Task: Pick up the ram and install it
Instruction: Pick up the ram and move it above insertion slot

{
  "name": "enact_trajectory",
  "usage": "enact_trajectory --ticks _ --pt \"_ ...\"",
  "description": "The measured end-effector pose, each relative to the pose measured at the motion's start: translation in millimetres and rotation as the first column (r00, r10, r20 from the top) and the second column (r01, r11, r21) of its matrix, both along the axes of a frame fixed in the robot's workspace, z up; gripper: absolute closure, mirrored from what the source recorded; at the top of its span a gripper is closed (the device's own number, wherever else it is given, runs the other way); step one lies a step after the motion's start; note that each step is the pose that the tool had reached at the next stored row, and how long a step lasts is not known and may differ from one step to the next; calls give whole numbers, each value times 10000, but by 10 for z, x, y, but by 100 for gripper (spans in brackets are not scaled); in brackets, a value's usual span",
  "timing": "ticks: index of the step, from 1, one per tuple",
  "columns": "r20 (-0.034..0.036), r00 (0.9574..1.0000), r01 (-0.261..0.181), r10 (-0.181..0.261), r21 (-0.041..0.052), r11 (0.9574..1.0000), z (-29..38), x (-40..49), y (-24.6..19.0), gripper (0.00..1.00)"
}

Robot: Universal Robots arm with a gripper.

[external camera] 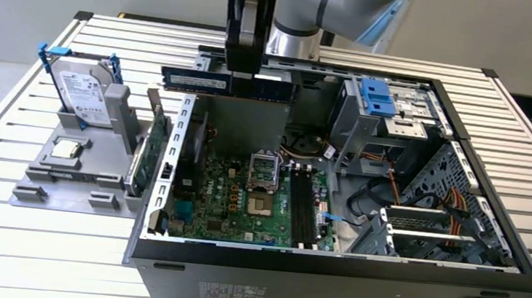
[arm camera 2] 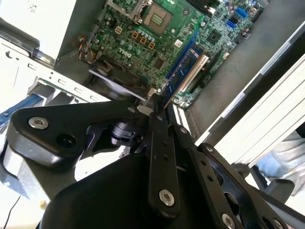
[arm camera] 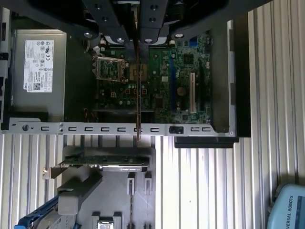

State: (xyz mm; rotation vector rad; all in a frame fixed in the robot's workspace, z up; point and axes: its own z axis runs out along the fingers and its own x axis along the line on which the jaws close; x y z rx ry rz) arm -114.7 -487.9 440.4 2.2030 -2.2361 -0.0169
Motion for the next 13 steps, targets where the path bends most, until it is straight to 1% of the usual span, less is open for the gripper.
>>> enact_trajectory --ticks 13 --pt "1 10000 -1 1 1 10000 -1 45 0 100"
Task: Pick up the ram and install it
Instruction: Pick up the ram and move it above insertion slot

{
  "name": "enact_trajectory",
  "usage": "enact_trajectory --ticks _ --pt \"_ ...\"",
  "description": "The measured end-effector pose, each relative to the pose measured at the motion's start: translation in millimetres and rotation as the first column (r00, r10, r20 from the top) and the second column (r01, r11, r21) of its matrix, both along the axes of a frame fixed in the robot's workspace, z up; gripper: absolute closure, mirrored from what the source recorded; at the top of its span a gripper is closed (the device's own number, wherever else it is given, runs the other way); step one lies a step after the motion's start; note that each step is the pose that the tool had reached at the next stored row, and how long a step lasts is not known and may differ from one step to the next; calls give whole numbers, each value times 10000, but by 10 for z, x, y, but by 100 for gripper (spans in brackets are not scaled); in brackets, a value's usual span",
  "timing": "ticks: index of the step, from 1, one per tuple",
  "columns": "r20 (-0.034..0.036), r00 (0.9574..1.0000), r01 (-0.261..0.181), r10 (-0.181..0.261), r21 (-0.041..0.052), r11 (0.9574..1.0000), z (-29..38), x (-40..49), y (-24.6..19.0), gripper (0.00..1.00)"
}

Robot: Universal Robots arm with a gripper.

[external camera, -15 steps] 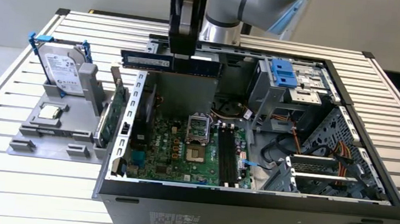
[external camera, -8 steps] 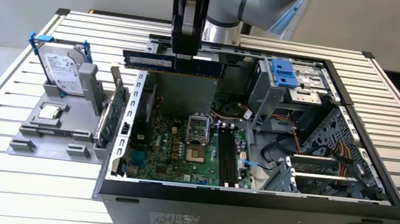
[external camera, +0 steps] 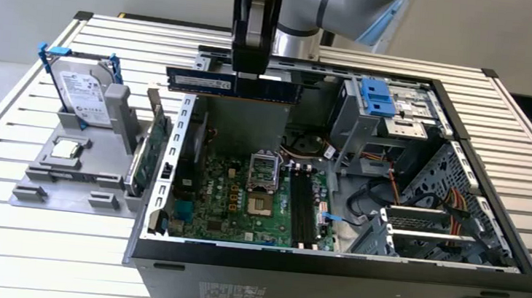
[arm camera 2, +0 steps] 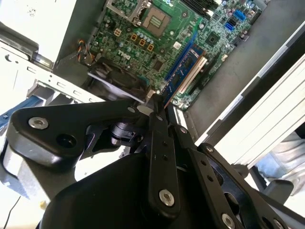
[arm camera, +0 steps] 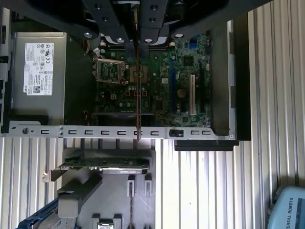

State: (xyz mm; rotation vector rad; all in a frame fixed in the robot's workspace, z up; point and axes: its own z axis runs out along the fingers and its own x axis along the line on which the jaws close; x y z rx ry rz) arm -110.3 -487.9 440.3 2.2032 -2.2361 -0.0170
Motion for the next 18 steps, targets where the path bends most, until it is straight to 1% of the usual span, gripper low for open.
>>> enact_trajectory --ticks 7,18 --pt "0 10000 0 0 0 10000 0 30 0 100" --pt "0 10000 0 0 0 10000 0 113 0 100"
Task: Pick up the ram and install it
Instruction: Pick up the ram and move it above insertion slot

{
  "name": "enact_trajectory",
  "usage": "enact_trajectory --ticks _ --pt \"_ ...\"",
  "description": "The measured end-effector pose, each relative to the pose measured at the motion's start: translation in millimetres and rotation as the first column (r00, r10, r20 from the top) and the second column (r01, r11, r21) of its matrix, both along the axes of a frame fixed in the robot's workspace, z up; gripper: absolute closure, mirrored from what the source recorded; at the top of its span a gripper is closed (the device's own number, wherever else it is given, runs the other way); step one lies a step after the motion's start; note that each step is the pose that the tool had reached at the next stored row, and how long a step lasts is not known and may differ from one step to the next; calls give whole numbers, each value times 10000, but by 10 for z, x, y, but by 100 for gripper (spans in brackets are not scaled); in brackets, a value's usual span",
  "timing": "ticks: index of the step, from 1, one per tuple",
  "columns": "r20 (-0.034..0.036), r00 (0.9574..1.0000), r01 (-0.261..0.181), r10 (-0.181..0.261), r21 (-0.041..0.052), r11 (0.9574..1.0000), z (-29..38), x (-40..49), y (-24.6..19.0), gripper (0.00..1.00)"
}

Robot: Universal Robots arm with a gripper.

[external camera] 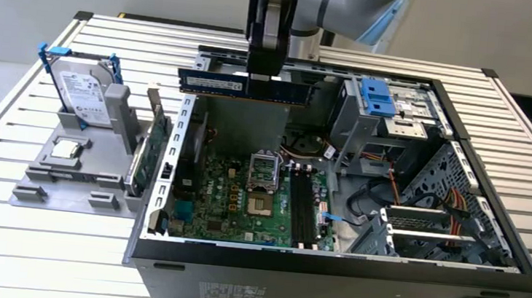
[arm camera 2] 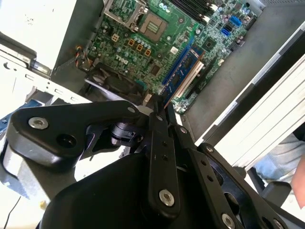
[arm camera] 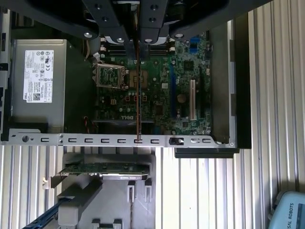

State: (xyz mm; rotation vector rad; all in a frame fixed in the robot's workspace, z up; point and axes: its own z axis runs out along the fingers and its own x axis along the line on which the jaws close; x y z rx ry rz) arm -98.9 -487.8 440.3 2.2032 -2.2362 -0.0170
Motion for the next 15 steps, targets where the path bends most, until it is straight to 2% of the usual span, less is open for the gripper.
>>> enact_trajectory --ticks 15 --pt "0 10000 0 0 0 10000 0 98 0 100"
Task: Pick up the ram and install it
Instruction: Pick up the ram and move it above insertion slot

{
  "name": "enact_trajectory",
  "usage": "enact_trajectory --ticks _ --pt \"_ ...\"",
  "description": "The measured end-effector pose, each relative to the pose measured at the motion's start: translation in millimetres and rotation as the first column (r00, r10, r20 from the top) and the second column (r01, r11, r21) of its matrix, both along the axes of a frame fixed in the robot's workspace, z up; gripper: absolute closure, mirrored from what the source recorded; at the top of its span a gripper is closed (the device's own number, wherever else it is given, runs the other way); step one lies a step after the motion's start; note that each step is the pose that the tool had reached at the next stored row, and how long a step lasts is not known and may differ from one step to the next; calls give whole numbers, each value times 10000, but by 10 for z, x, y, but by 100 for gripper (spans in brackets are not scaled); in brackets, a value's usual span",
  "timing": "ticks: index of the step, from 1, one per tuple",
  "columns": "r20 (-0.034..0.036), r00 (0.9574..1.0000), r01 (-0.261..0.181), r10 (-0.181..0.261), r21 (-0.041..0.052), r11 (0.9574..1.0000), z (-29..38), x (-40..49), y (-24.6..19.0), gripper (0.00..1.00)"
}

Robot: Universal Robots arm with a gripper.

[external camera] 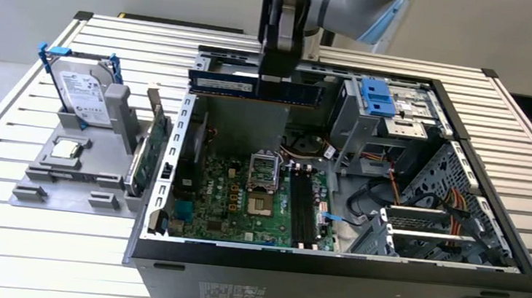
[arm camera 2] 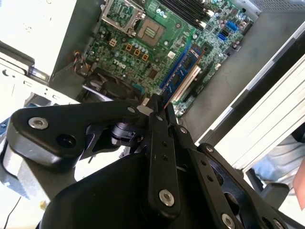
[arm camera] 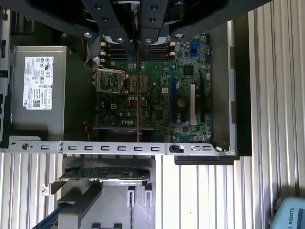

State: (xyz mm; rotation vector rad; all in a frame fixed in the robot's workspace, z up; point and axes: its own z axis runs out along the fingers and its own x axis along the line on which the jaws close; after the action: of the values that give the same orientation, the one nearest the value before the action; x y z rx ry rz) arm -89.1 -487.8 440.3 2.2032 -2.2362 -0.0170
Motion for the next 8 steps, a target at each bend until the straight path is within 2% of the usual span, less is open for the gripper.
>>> enact_trajectory --ticks 8 --pt "0 10000 0 0 1 10000 0 53 0 100"
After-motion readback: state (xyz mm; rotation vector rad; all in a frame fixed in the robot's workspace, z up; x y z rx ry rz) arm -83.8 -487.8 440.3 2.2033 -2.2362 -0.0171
